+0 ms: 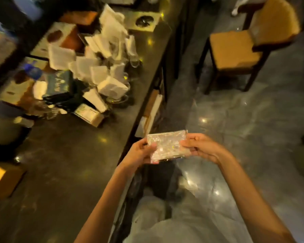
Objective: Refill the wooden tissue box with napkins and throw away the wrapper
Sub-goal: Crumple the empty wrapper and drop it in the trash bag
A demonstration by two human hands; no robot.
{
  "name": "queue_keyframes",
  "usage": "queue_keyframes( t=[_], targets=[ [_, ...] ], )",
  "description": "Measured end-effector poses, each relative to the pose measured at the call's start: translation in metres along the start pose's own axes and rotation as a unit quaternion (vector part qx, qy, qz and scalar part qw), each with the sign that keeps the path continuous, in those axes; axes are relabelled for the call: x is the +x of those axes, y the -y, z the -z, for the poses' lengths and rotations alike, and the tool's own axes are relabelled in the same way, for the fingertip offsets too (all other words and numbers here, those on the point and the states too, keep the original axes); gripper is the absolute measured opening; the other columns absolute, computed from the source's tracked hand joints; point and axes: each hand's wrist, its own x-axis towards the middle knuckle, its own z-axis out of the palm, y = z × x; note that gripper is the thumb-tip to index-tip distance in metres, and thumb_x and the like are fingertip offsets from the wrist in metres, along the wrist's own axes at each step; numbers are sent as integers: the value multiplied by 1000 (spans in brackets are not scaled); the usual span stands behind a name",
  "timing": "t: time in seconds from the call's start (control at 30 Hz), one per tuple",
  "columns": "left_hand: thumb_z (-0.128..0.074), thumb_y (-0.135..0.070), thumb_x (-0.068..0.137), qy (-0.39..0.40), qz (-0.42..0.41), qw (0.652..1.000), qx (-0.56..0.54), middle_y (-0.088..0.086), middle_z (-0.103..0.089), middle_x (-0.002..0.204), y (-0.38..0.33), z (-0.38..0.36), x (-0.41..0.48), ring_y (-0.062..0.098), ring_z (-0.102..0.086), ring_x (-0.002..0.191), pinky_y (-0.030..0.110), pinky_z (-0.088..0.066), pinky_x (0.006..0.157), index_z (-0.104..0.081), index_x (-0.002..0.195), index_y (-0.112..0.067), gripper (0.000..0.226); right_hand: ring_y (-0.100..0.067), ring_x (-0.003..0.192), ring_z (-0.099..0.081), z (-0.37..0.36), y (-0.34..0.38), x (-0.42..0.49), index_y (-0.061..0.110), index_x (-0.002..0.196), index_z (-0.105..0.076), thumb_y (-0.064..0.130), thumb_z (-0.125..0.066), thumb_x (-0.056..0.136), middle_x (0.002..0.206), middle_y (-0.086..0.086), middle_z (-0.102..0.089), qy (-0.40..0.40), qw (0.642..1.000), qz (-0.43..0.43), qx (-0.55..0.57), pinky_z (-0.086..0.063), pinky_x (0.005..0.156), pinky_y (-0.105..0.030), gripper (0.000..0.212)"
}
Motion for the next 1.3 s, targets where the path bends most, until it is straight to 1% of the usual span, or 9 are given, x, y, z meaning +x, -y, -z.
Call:
queue_keyframes(
  t=[0.23,0.47,0.53,0.63,0.73,0.83,0.97,1.1,1.3],
  targets=[
    [-58,-9,95,6,38,998,52,16,-64,96,73,-7,139,18,-65,75,28,-60,51,-56,114,1,21,-22,93,-70,50,-68,71,14,125,-61,1,-67,85,106,-8,-73,-66,986,-124,95,-59,86,-35,43],
    [-50,-21,100,73,210,970,-102,16,-64,116,189,-2,301,32,-65,101,46,-58,83,-56,121,-14,23,-17,80,-74,122,-177,211,12,112,-63,-5,-62,87,95,-6,-77,-183,955,-191,137,-59,66,-27,31],
    [-45,-26,102,24,213,971,-108,16,-63,118,229,3,362,36,-63,105,47,-53,89,-51,128,-12,30,-22,85,-73,149,-214,269,11,108,-63,-5,-60,88,101,-14,-73,-236,939,-170,186,-58,71,-31,25],
    [-45,-17,102,-85,187,979,5,14,-59,106,289,13,449,24,-61,86,28,-53,76,-49,122,-7,23,-23,81,-71,180,-266,353,10,107,-56,-3,-54,92,95,-14,-70,-303,911,-121,253,-60,70,-31,21],
    [-50,-14,100,-147,170,962,156,23,-56,128,350,24,528,35,-56,117,44,-48,101,-44,133,-1,37,-16,73,-70,201,-309,427,11,97,-63,-3,-54,93,86,-7,-71,-300,919,-88,241,-59,59,-23,18],
    [-56,-20,96,-133,129,957,225,16,-34,153,391,27,580,30,-35,140,39,-29,116,-25,150,-7,63,-8,70,-69,212,-337,477,14,104,-69,-6,-54,92,81,4,-74,-273,950,-58,141,-58,61,-22,27],
    [-54,-28,97,-152,84,933,315,9,-21,160,430,28,625,29,-24,146,47,-30,117,-14,154,-21,71,-27,91,-68,211,-350,512,6,114,-67,-5,-54,93,97,-12,-72,-245,960,-15,-134,-57,87,-47,27],
    [-47,-23,100,-182,83,928,315,10,-42,150,448,27,640,28,-42,137,42,-41,109,-33,148,-17,49,-36,83,-68,198,-341,522,12,112,-68,8,-54,92,93,-16,-74,-200,867,46,-455,-55,75,-39,25],
    [-45,-17,100,-188,81,941,270,11,-52,141,451,35,638,26,-50,131,42,-45,107,-45,141,-13,41,-41,86,-65,190,-307,518,21,116,-65,10,-56,88,95,-20,-71,-210,794,-22,-570,-54,75,-45,32]
  ],
)
